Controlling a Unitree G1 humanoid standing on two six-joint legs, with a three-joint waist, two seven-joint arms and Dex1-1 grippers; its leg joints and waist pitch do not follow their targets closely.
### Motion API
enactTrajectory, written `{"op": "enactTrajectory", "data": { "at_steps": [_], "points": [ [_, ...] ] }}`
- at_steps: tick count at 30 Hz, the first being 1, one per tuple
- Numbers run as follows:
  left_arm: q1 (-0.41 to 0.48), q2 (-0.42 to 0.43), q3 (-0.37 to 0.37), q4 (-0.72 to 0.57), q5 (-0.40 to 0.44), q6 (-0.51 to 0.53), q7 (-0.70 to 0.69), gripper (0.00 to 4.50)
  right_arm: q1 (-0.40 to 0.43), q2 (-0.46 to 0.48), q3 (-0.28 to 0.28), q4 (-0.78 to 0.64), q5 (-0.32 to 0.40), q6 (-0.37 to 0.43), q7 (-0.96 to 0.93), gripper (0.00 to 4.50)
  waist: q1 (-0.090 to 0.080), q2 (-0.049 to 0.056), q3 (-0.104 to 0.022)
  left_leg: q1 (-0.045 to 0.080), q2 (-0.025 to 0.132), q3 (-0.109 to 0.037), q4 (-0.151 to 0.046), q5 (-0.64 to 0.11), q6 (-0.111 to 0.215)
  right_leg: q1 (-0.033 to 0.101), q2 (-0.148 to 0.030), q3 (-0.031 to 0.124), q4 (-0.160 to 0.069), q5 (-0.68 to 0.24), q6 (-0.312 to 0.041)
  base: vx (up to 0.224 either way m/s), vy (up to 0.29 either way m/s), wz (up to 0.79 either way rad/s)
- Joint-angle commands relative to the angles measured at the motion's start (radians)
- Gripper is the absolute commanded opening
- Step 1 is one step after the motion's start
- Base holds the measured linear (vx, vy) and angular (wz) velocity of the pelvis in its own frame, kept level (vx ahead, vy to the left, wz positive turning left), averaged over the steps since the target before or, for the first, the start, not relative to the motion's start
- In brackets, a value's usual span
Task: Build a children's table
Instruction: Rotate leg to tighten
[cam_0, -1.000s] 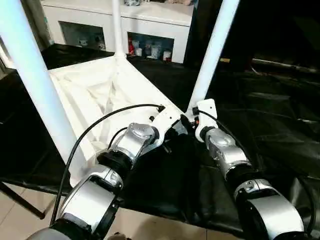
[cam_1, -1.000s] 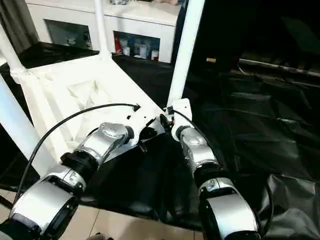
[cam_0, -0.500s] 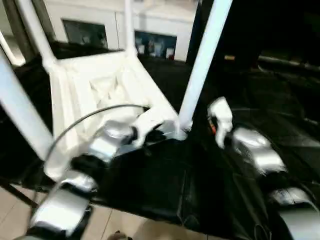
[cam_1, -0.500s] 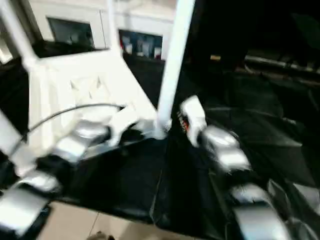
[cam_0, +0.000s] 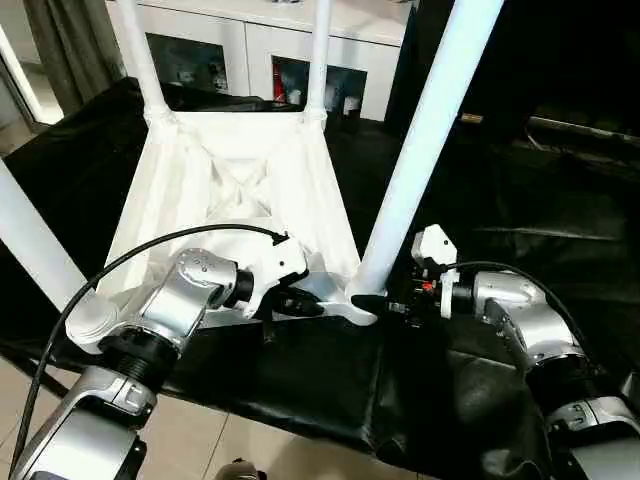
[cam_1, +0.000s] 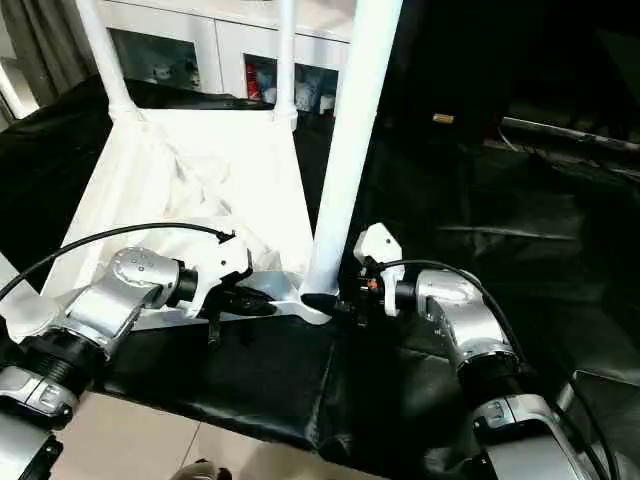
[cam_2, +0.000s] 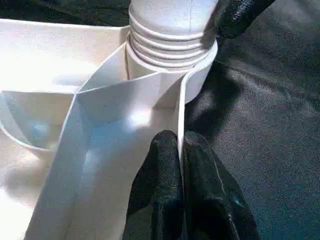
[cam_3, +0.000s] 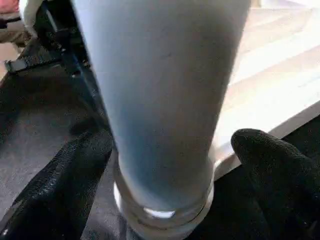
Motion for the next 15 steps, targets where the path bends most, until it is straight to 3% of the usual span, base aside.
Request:
{"op": "enactTrajectory", "data": {
  "at_steps": [1,6,15],
  "points": [
    [0.011,-0.01,0.004,-0.039,-0.028,0.01,-0.011,0.0,0.002,-0.013,0.006,-0.015,-0.018,0.006,0.016,4.41,-0.003,-0.009,-0.067,0.017,0.054,-0.025,-0.066,-0.26,0.022,0.046,-0.08,0.062,-0.072,-0.322,-0.17,0.0,0.0,0.0],
    [0.018,-0.009,0.007,-0.058,-0.026,0.029,-0.01,0.0,-0.001,-0.011,0.008,-0.015,-0.017,0.01,0.012,3.82,-0.003,-0.009,-0.068,0.016,0.053,-0.025,-0.064,-0.239,0.029,0.047,-0.077,0.061,-0.068,-0.296,-0.179,0.0,0.0,0.0],
    [0.024,-0.006,0.006,-0.064,-0.02,0.037,-0.006,0.0,0.002,-0.008,0.019,-0.009,-0.03,0.009,0.022,3.15,-0.003,-0.011,-0.069,0.015,0.053,-0.025,-0.062,-0.235,0.03,0.048,-0.077,0.06,-0.068,-0.293,-0.176,0.0,0.0,0.0]
  ]
}}
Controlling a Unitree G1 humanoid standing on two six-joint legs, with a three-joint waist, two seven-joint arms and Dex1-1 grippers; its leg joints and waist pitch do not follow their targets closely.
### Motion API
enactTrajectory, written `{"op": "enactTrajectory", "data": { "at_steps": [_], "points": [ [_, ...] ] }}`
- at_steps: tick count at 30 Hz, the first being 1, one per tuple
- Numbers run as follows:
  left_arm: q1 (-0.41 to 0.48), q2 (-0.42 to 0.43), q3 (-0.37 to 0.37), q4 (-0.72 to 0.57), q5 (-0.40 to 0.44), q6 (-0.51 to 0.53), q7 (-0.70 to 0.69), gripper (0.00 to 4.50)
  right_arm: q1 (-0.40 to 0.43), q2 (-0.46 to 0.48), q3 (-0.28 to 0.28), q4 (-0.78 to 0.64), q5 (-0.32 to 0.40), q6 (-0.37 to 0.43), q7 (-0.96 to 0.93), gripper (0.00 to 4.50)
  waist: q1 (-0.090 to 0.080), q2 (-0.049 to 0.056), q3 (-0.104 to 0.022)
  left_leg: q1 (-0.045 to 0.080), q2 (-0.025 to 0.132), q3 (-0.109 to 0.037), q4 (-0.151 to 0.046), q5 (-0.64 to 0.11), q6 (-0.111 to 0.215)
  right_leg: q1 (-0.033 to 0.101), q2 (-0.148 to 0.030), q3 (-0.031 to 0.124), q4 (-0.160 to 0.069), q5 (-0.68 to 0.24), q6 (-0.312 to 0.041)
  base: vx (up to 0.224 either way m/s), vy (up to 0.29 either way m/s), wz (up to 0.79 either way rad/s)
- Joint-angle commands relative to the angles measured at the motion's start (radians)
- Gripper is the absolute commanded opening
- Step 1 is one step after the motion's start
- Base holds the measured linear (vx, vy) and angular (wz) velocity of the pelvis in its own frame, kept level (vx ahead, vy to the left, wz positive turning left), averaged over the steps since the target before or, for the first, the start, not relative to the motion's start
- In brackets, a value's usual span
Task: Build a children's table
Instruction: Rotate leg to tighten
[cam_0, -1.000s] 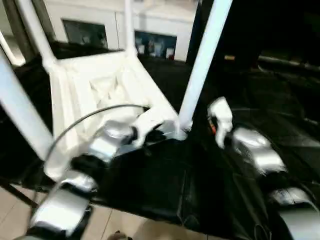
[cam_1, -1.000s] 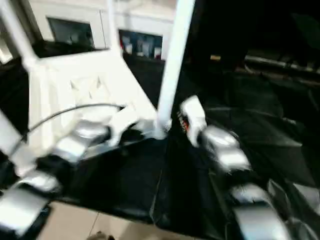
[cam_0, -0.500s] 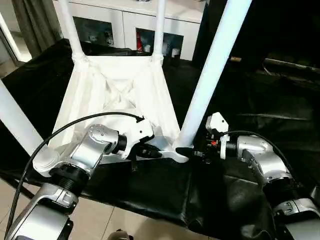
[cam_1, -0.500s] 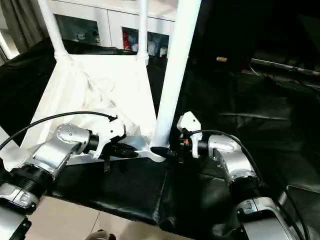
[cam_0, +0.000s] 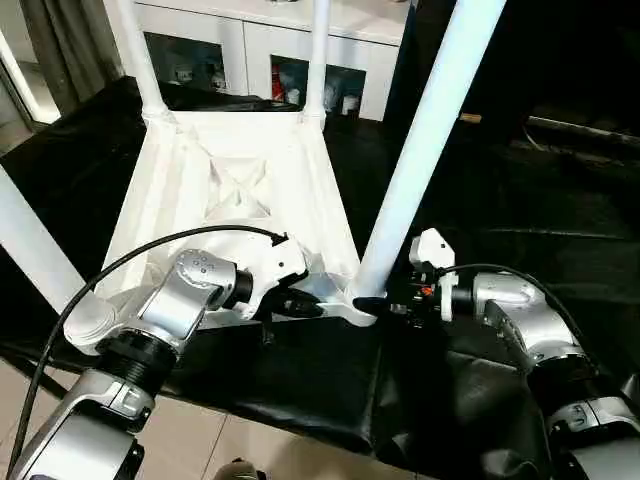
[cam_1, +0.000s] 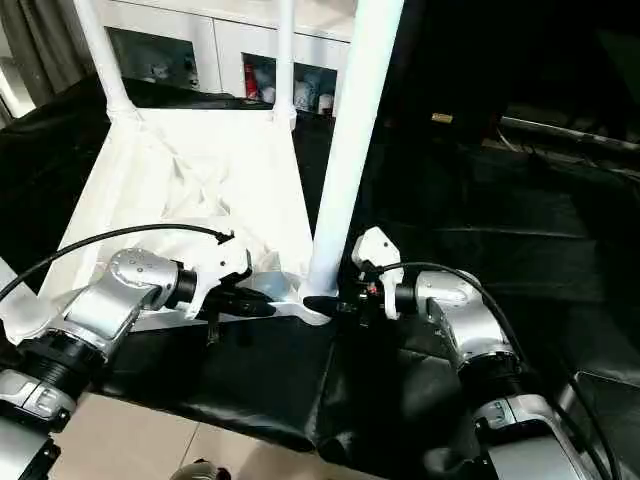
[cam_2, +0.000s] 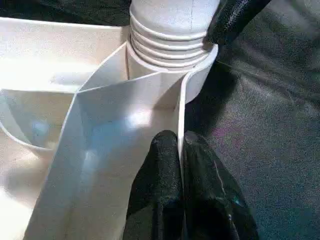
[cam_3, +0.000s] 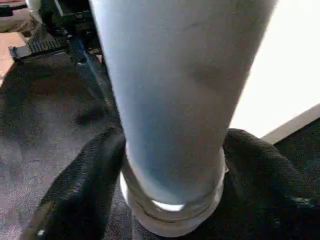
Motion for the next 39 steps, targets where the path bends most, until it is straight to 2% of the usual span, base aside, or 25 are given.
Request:
{"op": "enactTrajectory", "data": {
  "at_steps": [1,4,9,12,14,15,16,19,20,21,22,23,24,26,28,30,31,32,34,37,38,39],
  "points": [
    [0.012,-0.01,0.004,-0.033,-0.02,0.008,-0.009,0.0,0.001,-0.008,0.007,-0.008,-0.01,0.003,0.005,3.04,-0.003,-0.008,-0.069,0.016,0.053,-0.025,-0.062,-0.234,0.03,0.048,-0.077,0.06,-0.067,-0.288,-0.178,0.0,0.0,0.0],
    [0.014,-0.009,0.003,-0.035,-0.02,0.012,-0.011,0.0,0.003,-0.008,0.01,-0.008,-0.012,0.006,0.009,2.82,-0.003,-0.008,-0.069,0.016,0.052,-0.024,-0.062,-0.232,0.031,0.049,-0.076,0.06,-0.067,-0.283,-0.181,0.0,0.0,0.0],
    [0.016,-0.013,0.003,-0.033,-0.019,0.011,-0.006,0.0,0.006,-0.003,0.012,-0.008,-0.014,0.011,0.008,2.72,-0.003,-0.011,-0.07,0.015,0.051,-0.024,-0.06,-0.223,0.033,0.05,-0.076,0.06,-0.065,-0.279,-0.179,0.0,0.0,0.0],
    [0.002,-0.04,0.02,0.001,-0.011,0.008,0.055,0.0,-0.001,0.021,0.002,0.028,-0.032,0.022,-0.066,2.69,-0.004,-0.011,-0.069,0.016,0.051,-0.024,-0.061,-0.225,0.031,0.048,-0.076,0.06,-0.067,-0.287,-0.178,0.0,0.0,0.0],
    [-0.035,-0.094,0.046,0.074,0.005,0.015,0.164,0.0,-0.014,0.066,-0.009,0.111,-0.073,0.014,-0.213,2.68,-0.011,-0.013,-0.063,0.016,0.048,-0.025,-0.063,-0.262,0.014,0.045,-0.077,0.059,-0.078,-0.365,-0.159,0.0,0.0,0.0],
    [-0.035,-0.094,0.046,0.074,0.005,0.015,0.164,0.0,-0.014,0.066,-0.009,0.111,-0.073,0.014,-0.213,2.68,-0.013,-0.013,-0.061,0.019,0.046,-0.026,-0.064,-0.28,0.008,0.044,-0.078,0.057,-0.083,-0.404,-0.15,0.0,0.0,0.0],
    [-0.063,-0.129,0.055,0.129,0.025,0.016,0.25,0.0,-0.023,0.1,-0.024,0.164,-0.086,0.027,-0.319,2.67,-0.018,-0.013,-0.061,0.019,0.045,-0.03,-0.064,-0.298,-0.005,0.045,-0.081,0.055,-0.089,-0.464,-0.128,0.0,0.0,0.0],
    [-0.128,-0.223,0.094,0.255,0.045,0.029,0.462,0.0,-0.053,0.182,-0.068,0.256,-0.093,0.064,-0.555,2.67,-0.038,-0.012,-0.054,0.031,0.041,-0.036,-0.063,-0.375,-0.025,0.034,-0.08,0.045,-0.11,-0.603,-0.084,-0.021,0.003,-0.02],
    [-0.139,-0.241,0.103,0.274,0.042,0.034,0.494,0.0,-0.06,0.196,-0.076,0.27,-0.095,0.068,-0.603,2.65,-0.039,-0.012,-0.057,0.033,0.041,-0.041,-0.061,-0.386,-0.028,0.037,-0.086,0.041,-0.117,-0.636,-0.067,0.0,0.0,0.0],
    [-0.139,-0.241,0.103,0.274,0.042,0.034,0.494,0.0,-0.06,0.196,-0.076,0.27,-0.095,0.068,-0.603,2.64,-0.041,-0.013,-0.058,0.031,0.042,-0.042,-0.062,-0.385,-0.027,0.039,-0.087,0.04,-0.117,-0.637,-0.063,0.0,0.0,0.0],
    [-0.16,-0.275,0.107,0.311,0.046,0.04,0.552,0.0,-0.086,0.226,-0.094,0.301,-0.103,0.083,-0.722,2.63,-0.045,-0.009,-0.057,0.028,0.042,-0.043,-0.064,-0.388,-0.021,0.039,-0.085,0.039,-0.121,-0.635,-0.056,0.0,0.0,0.0],
    [-0.166,-0.286,0.106,0.323,0.051,0.038,0.574,0.0,-0.096,0.236,-0.101,0.312,-0.104,0.089,-0.76,2.63,-0.048,-0.008,-0.056,0.037,0.041,-0.043,-0.064,-0.411,-0.019,0.032,-0.084,0.037,-0.125,-0.638,-0.057,0.0,0.0,0.0],
    [-0.175,-0.3,0.105,0.339,0.057,0.036,0.593,0.0,-0.114,0.251,-0.115,0.329,-0.099,0.094,-0.805,2.63,-0.051,-0.003,-0.057,0.04,0.04,-0.044,-0.064,-0.422,-0.021,0.03,-0.083,0.035,-0.127,-0.637,-0.059,0.0,0.0,0.0],
    [-0.184,-0.312,0.105,0.353,0.062,0.034,0.604,0.0,-0.131,0.264,-0.127,0.34,-0.093,0.091,-0.833,2.63,-0.058,-0.001,-0.059,0.038,0.043,-0.047,-0.068,-0.442,-0.018,0.039,-0.082,0.029,-0.129,-0.606,-0.06,0.0,0.0,0.0],
    [-0.204,-0.326,0.107,0.386,0.07,0.021,0.608,0.0,-0.157,0.286,-0.135,0.349,-0.093,0.05,-0.834,2.63,-0.059,0.0,-0.059,0.037,0.044,-0.047,-0.071,-0.451,-0.017,0.037,-0.082,0.031,-0.128,-0.58,-0.063,0.0,0.0,0.0],
    [-0.216,-0.33,0.109,0.41,0.075,0.006,0.604,0.0,-0.166,0.294,-0.143,0.356,-0.09,0.02,-0.825,3.33,-0.055,-0.003,-0.061,0.038,0.043,-0.045,-0.071,-0.439,-0.011,0.038,-0.085,0.035,-0.124,-0.556,-0.074,0.0,0.0,0.0],
    [-0.218,-0.325,0.105,0.419,0.079,-0.014,0.589,0.0,-0.168,0.294,-0.163,0.353,-0.067,-0.006,-0.811,3.33,-0.053,-0.008,-0.062,0.035,0.044,-0.043,-0.072,-0.421,-0.005,0.039,-0.085,0.039,-0.121,-0.533,-0.083,0.0,0.0,0.0],
    [-0.218,-0.325,0.105,0.419,0.079,-0.014,0.589,0.0,-0.168,0.294,-0.163,0.353,-0.067,-0.006,-0.811,3.39,-0.05,-0.006,-0.062,0.035,0.046,-0.042,-0.072,-0.414,0.0,0.039,-0.087,0.041,-0.118,-0.518,-0.092,0.0,0.0,0.0],
    [-0.213,-0.315,0.095,0.418,0.079,-0.03,0.566,0.0,-0.17,0.284,-0.172,0.35,-0.059,-0.015,-0.8,3.68,-0.049,-0.009,-0.063,0.029,0.046,-0.04,-0.074,-0.385,0.007,0.044,-0.086,0.044,-0.112,-0.484,-0.103,0.0,0.0,0.0],
    [-0.2,-0.295,0.082,0.401,0.078,-0.033,0.519,0.0,-0.171,0.256,-0.163,0.336,-0.068,-0.021,-0.769,3.8,-0.045,-0.011,-0.063,0.029,0.045,-0.036,-0.071,-0.363,0.016,0.043,-0.086,0.047,-0.108,-0.468,-0.115,0.0,0.0,0.0],
    [-0.19,-0.279,0.073,0.386,0.081,-0.035,0.487,0.0,-0.169,0.233,-0.152,0.325,-0.072,-0.023,-0.714,3.98,-0.04,-0.012,-0.065,0.026,0.044,-0.034,-0.069,-0.335,0.024,0.048,-0.087,0.048,-0.104,-0.448,-0.123,0.0,0.0,0.0],
    [-0.182,-0.268,0.068,0.375,0.082,-0.033,0.465,0.0,-0.164,0.217,-0.143,0.312,-0.071,-0.026,-0.664,3.98,-0.038,-0.012,-0.065,0.025,0.045,-0.032,-0.068,-0.318,0.032,0.049,-0.086,0.049,-0.102,-0.428,-0.129,0.0,0.0,0.0]
  ]
}}
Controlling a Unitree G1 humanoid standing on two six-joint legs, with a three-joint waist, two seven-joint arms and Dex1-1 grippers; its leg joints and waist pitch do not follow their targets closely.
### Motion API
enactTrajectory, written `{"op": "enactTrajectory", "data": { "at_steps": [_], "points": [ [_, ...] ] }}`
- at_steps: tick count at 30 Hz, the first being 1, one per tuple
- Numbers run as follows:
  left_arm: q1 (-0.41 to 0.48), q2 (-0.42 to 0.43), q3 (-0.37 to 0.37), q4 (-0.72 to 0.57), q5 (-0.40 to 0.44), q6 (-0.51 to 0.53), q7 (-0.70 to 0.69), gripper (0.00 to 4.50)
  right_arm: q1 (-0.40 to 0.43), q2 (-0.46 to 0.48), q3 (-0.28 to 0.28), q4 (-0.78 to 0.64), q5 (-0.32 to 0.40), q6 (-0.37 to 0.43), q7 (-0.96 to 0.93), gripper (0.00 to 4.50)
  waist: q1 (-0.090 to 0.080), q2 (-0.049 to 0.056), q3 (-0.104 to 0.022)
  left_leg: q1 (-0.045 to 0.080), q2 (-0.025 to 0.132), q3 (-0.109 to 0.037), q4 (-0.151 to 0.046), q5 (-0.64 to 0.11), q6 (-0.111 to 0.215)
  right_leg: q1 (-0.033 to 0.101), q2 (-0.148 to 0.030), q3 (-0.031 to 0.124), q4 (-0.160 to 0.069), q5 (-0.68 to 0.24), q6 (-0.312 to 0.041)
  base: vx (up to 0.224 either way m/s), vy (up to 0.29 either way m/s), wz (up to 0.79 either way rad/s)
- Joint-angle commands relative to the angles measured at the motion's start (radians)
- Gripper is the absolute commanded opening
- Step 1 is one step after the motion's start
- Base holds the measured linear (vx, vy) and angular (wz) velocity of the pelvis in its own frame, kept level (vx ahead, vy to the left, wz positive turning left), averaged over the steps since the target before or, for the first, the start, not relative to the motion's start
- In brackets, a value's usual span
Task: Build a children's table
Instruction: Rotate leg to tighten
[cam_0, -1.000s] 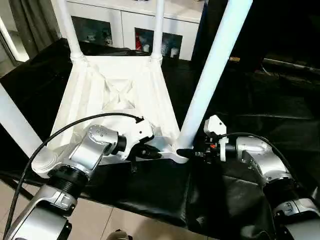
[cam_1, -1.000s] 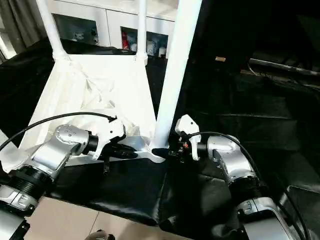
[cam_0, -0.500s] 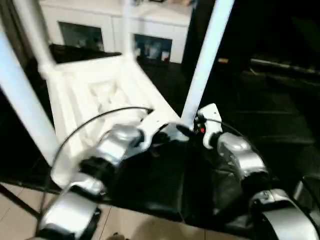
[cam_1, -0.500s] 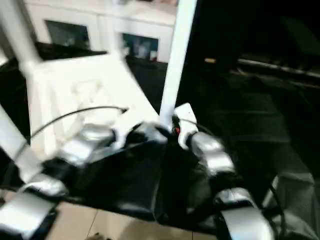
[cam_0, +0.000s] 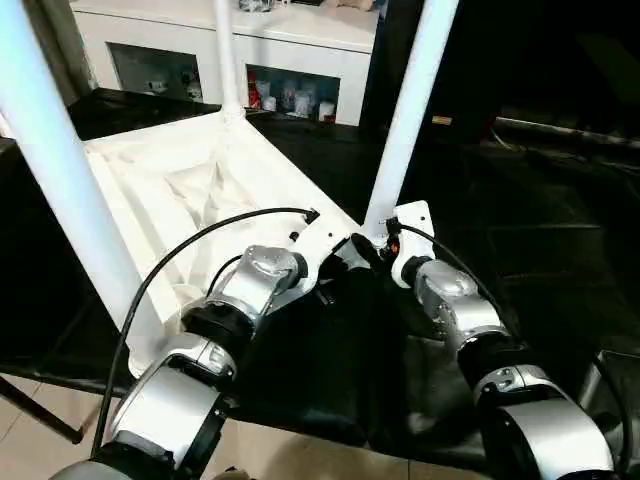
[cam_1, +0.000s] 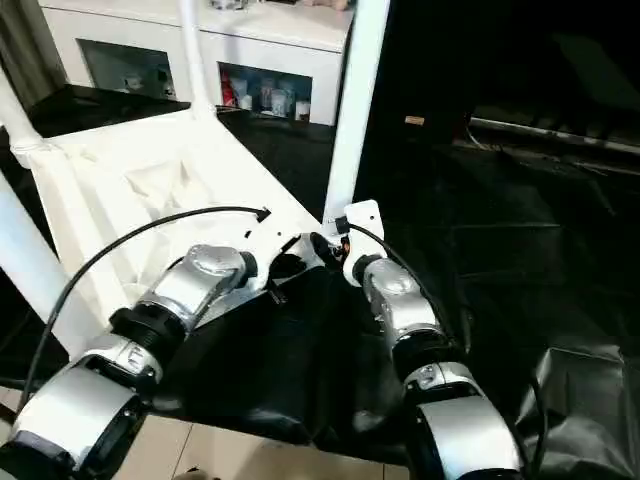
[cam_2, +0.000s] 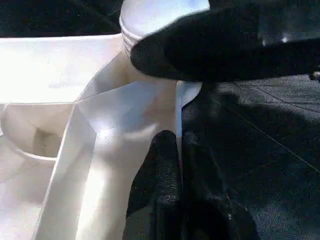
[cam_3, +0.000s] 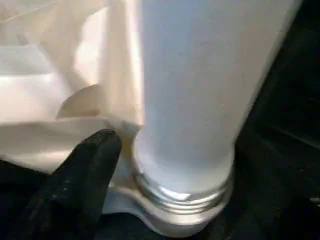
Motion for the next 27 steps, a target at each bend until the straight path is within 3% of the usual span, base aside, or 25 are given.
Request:
{"op": "enactTrajectory", "data": {
  "at_steps": [1,4,6,8,12,14,17,21,23,27],
  "points": [
    [0.031,0.025,-0.01,-0.026,-0.006,-0.045,-0.072,0.0,0.018,-0.047,0.027,-0.037,0.007,-0.007,0.132,3.98,0.009,-0.012,-0.061,0.008,0.048,-0.026,-0.066,-0.308,0.034,0.034,-0.085,0.058,-0.084,-0.418,-0.133,0.0,0.0,0.0],
    [0.05,0.056,-0.017,-0.049,-0.011,-0.072,-0.135,0.0,0.05,-0.096,0.055,-0.091,0.017,-0.028,0.298,3.98,0.02,-0.011,-0.063,0.006,0.05,-0.024,-0.066,-0.283,0.047,0.039,-0.082,0.06,-0.077,-0.371,-0.136,0.0,0.0,0.0],
    [0.096,0.111,-0.029,-0.114,-0.043,-0.14,-0.276,0.0,0.113,-0.182,0.1,-0.2,0.039,-0.031,0.513,3.98,0.029,-0.014,-0.064,0.006,0.052,-0.024,-0.065,-0.265,0.06,0.042,-0.081,0.061,-0.072,-0.333,-0.138,0.0,0.0,0.0],
    [0.122,0.134,-0.032,-0.158,-0.07,-0.152,-0.349,0.0,0.13,-0.209,0.109,-0.234,0.054,-0.016,0.57,3.98,0.028,-0.014,-0.068,0.0,0.054,-0.023,-0.064,-0.223,0.074,0.047,-0.08,0.062,-0.059,-0.27,-0.168,0.0,0.0,0.0],
    [0.164,0.176,-0.043,-0.256,-0.11,-0.104,-0.451,0.0,0.149,-0.235,0.116,-0.274,0.062,-0.009,0.613,3.98,0.033,-0.017,-0.071,-0.004,0.056,-0.02,-0.059,-0.189,0.069,0.044,-0.081,0.061,-0.046,-0.235,-0.198,0.0,0.0,0.0],
    [0.18,0.202,-0.054,-0.301,-0.114,-0.075,-0.488,0.0,0.161,-0.246,0.116,-0.298,0.069,-0.002,0.638,3.98,0.037,-0.013,-0.066,-0.002,0.056,-0.017,-0.057,-0.194,0.07,0.032,-0.077,0.064,-0.048,-0.246,-0.203,0.0,0.0,0.0],
    [0.203,0.227,-0.058,-0.355,-0.128,-0.054,-0.535,0.0,0.186,-0.257,0.125,-0.339,0.085,0.025,0.702,3.98,0.046,-0.013,-0.061,0.0,0.058,-0.018,-0.061,-0.245,0.05,0.03,-0.078,0.065,-0.058,-0.336,-0.172,0.0,0.0,0.0],
    [0.214,0.232,-0.051,-0.379,-0.126,-0.049,-0.554,0.0,0.197,-0.262,0.141,-0.357,0.087,0.047,0.737,3.98,0.043,-0.014,-0.061,0.001,0.055,-0.021,-0.064,-0.27,0.032,0.029,-0.077,0.066,-0.061,-0.368,-0.159,0.0,0.0,0.0],
    [0.216,0.232,-0.048,-0.386,-0.12,-0.045,-0.548,0.0,0.199,-0.259,0.147,-0.357,0.082,0.049,0.736,3.72,0.043,-0.015,-0.06,0.002,0.054,-0.022,-0.064,-0.276,0.026,0.027,-0.08,0.067,-0.065,-0.394,-0.147,0.0,0.0,0.0],
    [0.221,0.238,-0.048,-0.407,-0.12,-0.025,-0.546,0.0,0.206,-0.262,0.153,-0.371,0.073,0.058,0.743,3.35,0.044,-0.014,-0.063,0.001,0.054,-0.021,-0.062,-0.251,0.03,0.028,-0.077,0.068,-0.059,-0.342,-0.157,0.0,0.0,0.0]
  ]
}}
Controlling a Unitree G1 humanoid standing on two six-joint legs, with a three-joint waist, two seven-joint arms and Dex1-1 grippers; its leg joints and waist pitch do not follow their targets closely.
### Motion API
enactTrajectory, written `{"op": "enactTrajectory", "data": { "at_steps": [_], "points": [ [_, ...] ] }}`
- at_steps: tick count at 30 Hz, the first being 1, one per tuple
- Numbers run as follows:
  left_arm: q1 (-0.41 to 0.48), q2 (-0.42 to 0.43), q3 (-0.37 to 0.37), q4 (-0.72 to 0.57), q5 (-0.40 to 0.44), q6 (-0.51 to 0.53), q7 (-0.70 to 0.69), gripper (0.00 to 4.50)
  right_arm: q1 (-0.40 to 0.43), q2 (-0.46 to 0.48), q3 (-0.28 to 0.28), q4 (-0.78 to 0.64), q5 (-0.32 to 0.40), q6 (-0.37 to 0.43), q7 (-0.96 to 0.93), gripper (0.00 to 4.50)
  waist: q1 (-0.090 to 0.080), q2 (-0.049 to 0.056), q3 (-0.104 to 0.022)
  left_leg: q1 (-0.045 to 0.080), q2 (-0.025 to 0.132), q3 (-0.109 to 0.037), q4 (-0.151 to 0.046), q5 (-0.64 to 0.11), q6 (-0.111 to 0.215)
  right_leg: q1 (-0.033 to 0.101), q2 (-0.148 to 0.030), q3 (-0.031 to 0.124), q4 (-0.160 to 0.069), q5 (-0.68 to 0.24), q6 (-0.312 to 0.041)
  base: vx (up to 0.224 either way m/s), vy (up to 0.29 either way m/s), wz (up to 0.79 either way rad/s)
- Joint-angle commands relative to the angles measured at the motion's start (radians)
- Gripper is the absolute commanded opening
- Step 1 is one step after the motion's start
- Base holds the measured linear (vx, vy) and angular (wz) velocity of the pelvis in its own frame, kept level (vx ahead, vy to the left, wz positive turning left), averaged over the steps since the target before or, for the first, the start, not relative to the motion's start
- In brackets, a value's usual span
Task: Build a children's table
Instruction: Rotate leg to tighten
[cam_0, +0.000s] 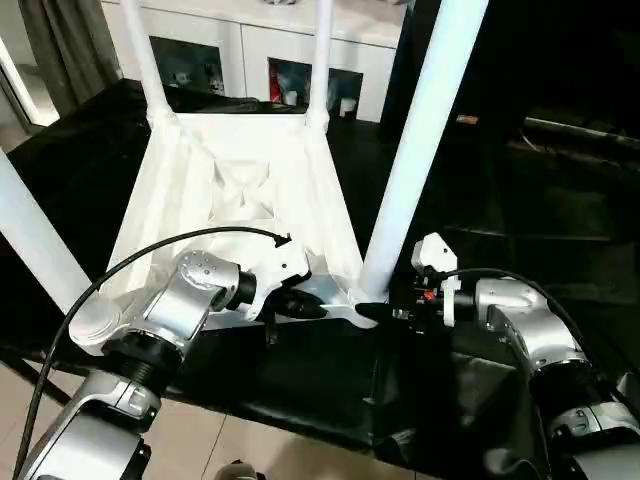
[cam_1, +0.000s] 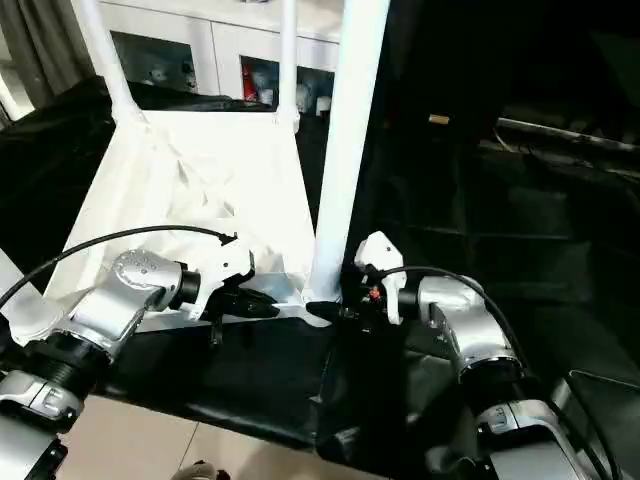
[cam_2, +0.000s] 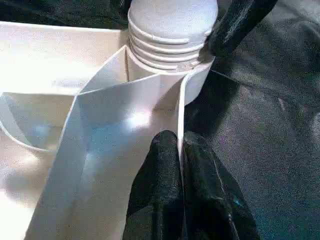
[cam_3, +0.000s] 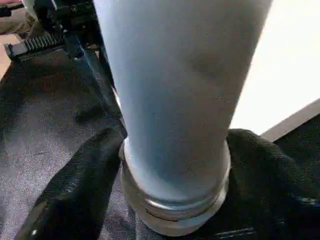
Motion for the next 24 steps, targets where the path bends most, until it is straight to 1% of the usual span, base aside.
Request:
{"op": "enactTrajectory", "data": {
  "at_steps": [1,3,6,14,15,16,18,19,20,21,22,23,24],
  "points": [
    [0.012,-0.017,0.01,-0.027,-0.05,0.009,-0.018,0.0,0.011,-0.015,-0.001,-0.029,-0.004,0.013,0.011,3.25,-0.001,-0.013,-0.065,0.014,0.053,-0.024,-0.062,-0.238,0.034,0.047,-0.077,0.061,-0.071,-0.314,-0.162,0.0,0.0,0.0],
    [0.013,-0.015,0.013,-0.033,-0.048,0.015,-0.017,0.0,0.012,-0.017,-0.006,-0.031,-0.001,0.022,0.012,3.2,-0.001,-0.012,-0.066,0.013,0.052,-0.023,-0.061,-0.224,0.04,0.048,-0.076,0.061,-0.068,-0.288,-0.172,0.0,0.0,0.0],
    [0.012,-0.014,0.015,-0.029,-0.046,0.015,-0.016,0.0,0.014,-0.018,-0.006,-0.033,0.004,0.027,0.012,2.89,-0.001,-0.012,-0.067,0.012,0.051,-0.022,-0.059,-0.219,0.043,0.05,-0.076,0.061,-0.068,-0.284,-0.175,0.0,0.0,0.0],
    [0.02,-0.011,0.015,-0.039,-0.045,0.029,-0.015,0.0,0.024,-0.011,-0.006,-0.025,0.002,0.028,0.002,2.77,-0.002,-0.013,-0.066,0.013,0.051,-0.023,-0.06,-0.225,0.037,0.05,-0.076,0.06,-0.07,-0.305,-0.167,0.0,0.0,0.0],
    [0.021,-0.014,0.018,-0.036,-0.042,0.029,-0.004,0.0,0.023,0.0,-0.012,-0.003,-0.014,0.016,-0.041,2.77,-0.002,-0.011,-0.066,0.013,0.051,-0.024,-0.06,-0.221,0.036,0.049,-0.076,0.061,-0.07,-0.301,-0.167,0.0,0.0,0.0],
    [0.02,-0.018,0.021,-0.031,-0.04,0.032,0.006,0.0,0.021,0.005,-0.015,0.008,-0.02,0.013,-0.061,2.77,-0.003,-0.012,-0.066,0.013,0.051,-0.023,-0.06,-0.225,0.035,0.048,-0.076,0.06,-0.07,-0.304,-0.167,0.0,0.0,0.0],
    [0.011,-0.035,0.031,-0.007,-0.03,0.032,0.053,0.0,0.008,0.025,-0.028,0.051,-0.039,0.002,-0.144,2.77,-0.006,-0.013,-0.065,0.012,0.05,-0.024,-0.061,-0.234,0.027,0.048,-0.077,0.06,-0.072,-0.32,-0.165,0.0,0.0,0.0],
    [0.0,-0.054,0.041,0.019,-0.02,0.032,0.102,0.0,-0.002,0.042,-0.042,0.085,-0.05,0.0,-0.212,2.77,-0.009,-0.015,-0.063,0.011,0.048,-0.026,-0.063,-0.248,0.02,0.05,-0.078,0.058,-0.076,-0.354,-0.154,0.0,0.0,0.0],
    [-0.02,-0.085,0.057,0.062,-0.006,0.035,0.18,0.0,-0.015,0.07,-0.063,0.126,-0.055,0.01,-0.305,2.76,-0.012,-0.015,-0.063,0.013,0.049,-0.026,-0.062,-0.257,0.016,0.048,-0.078,0.058,-0.078,-0.371,-0.15,0.0,0.0,0.0],
    [-0.042,-0.119,0.073,0.108,0.008,0.035,0.265,0.0,-0.026,0.1,-0.081,0.165,-0.062,0.025,-0.404,2.76,-0.023,-0.013,-0.056,0.02,0.044,-0.029,-0.064,-0.305,-0.001,0.041,-0.078,0.054,-0.093,-0.477,-0.124,0.0,0.0,0.0],
    [-0.053,-0.134,0.081,0.128,0.012,0.04,0.302,0.0,-0.031,0.112,-0.086,0.179,-0.067,0.033,-0.447,2.76,-0.028,-0.014,-0.057,0.02,0.043,-0.031,-0.064,-0.313,-0.005,0.043,-0.078,0.052,-0.095,-0.503,-0.114,0.0,0.0,0.0],
    [-0.073,-0.16,0.094,0.164,0.018,0.05,0.365,0.0,-0.041,0.133,-0.093,0.204,-0.078,0.046,-0.521,2.76,-0.035,-0.015,-0.057,0.02,0.043,-0.033,-0.065,-0.32,-0.015,0.043,-0.079,0.05,-0.1,-0.536,-0.096,0.0,0.0,0.0],
    [-0.091,-0.183,0.105,0.194,0.025,0.071,0.426,0.0,-0.051,0.152,-0.1,0.224,-0.087,0.059,-0.596,2.75,-0.036,-0.015,-0.058,0.023,0.043,-0.034,-0.063,-0.328,-0.015,0.042,-0.081,0.049,-0.103,-0.551,-0.089,0.0,0.0,0.0]
  ]
}}
